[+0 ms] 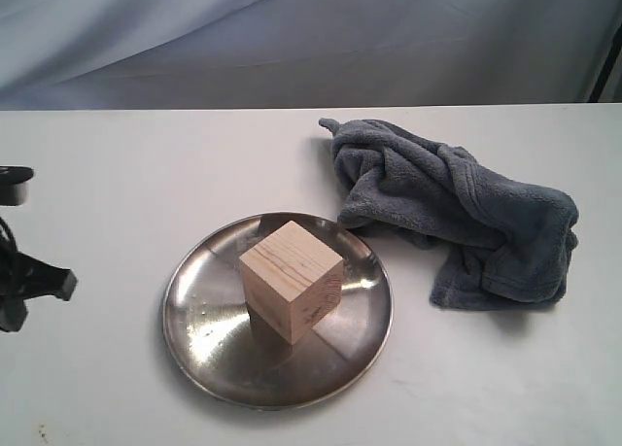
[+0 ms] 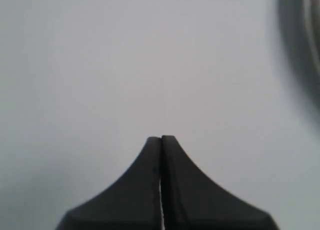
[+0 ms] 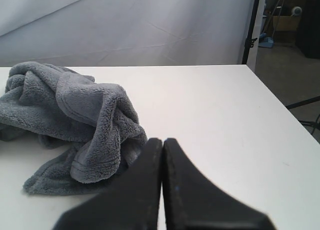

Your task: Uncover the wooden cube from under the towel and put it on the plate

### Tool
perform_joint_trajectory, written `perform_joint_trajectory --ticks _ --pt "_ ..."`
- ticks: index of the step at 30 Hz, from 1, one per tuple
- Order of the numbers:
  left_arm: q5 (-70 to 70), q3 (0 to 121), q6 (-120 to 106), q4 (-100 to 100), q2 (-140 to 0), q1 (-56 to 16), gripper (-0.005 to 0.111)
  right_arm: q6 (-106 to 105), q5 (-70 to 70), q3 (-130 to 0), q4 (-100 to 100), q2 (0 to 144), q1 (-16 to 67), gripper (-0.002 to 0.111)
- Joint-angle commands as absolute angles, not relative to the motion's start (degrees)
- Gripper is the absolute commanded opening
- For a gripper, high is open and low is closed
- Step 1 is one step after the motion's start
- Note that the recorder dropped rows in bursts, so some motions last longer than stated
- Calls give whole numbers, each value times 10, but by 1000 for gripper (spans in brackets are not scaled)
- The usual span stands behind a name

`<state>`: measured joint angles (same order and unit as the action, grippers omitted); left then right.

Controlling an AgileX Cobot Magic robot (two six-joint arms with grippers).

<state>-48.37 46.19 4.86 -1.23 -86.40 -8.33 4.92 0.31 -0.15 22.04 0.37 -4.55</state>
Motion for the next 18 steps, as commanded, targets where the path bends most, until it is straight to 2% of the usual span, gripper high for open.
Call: perform_joint_trajectory --ticks 1,5,18 --pt "-529 462 61 0 -850 -11 0 51 10 0 223 0 -45 3" --pt "-548 442 60 0 -807 21 0 51 10 0 223 0 -45 3" --pt "-462 338 55 0 -508 20 0 51 10 0 223 0 -45 3"
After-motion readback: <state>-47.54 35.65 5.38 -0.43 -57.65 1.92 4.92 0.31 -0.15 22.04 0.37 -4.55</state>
